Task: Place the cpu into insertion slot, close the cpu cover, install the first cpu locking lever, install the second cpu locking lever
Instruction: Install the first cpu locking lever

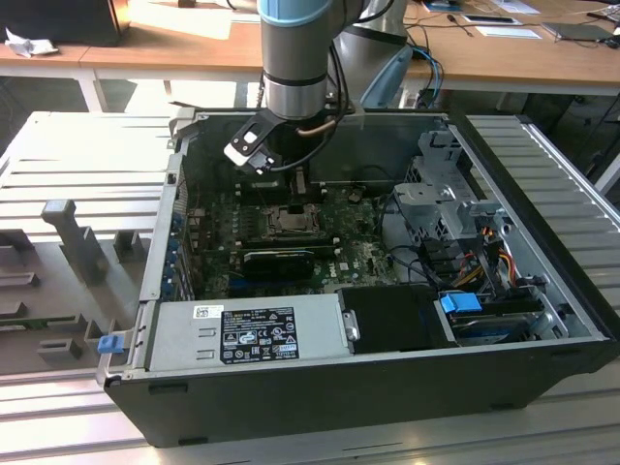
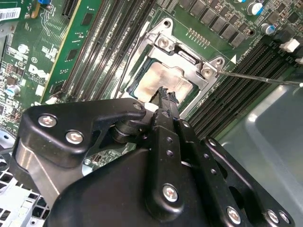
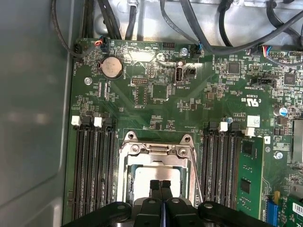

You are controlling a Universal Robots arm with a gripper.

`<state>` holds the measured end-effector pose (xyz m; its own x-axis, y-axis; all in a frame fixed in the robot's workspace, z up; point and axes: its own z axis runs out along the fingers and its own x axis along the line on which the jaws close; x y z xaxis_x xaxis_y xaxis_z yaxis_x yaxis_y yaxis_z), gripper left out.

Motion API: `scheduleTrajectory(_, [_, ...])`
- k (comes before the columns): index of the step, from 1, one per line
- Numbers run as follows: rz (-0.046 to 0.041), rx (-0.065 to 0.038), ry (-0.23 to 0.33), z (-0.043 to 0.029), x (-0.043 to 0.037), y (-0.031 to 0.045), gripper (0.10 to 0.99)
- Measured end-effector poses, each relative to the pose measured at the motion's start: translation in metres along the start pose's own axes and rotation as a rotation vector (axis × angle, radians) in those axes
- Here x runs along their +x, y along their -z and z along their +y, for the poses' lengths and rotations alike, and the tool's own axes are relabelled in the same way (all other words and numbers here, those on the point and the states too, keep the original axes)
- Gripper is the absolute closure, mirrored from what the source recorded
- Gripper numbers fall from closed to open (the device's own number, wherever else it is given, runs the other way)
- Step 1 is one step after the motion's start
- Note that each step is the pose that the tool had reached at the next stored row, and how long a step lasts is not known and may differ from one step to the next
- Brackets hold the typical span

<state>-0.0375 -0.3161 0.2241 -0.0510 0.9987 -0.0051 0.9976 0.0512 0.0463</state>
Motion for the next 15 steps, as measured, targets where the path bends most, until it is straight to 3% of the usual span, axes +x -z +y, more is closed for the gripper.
scheduleTrajectory(3, [-0.0001,0.000,0.000,0.0000,0.0000,0.0016,0.980])
scheduleTrajectory(8, [-0.0002,0.000,0.000,0.0006,-0.0001,0.0152,0.980])
scheduleTrajectory(12, [-0.0013,0.000,0.000,0.0015,-0.0002,0.0332,0.980])
scheduleTrajectory(13, [-0.0034,0.000,0.000,0.0017,-0.0002,0.0399,0.980])
scheduleTrajectory(14, [-0.0107,0.000,0.017,0.0017,-0.0001,0.0399,0.980])
scheduleTrajectory(15, [-0.0113,0.000,0.036,0.0017,-0.0002,0.0399,0.980])
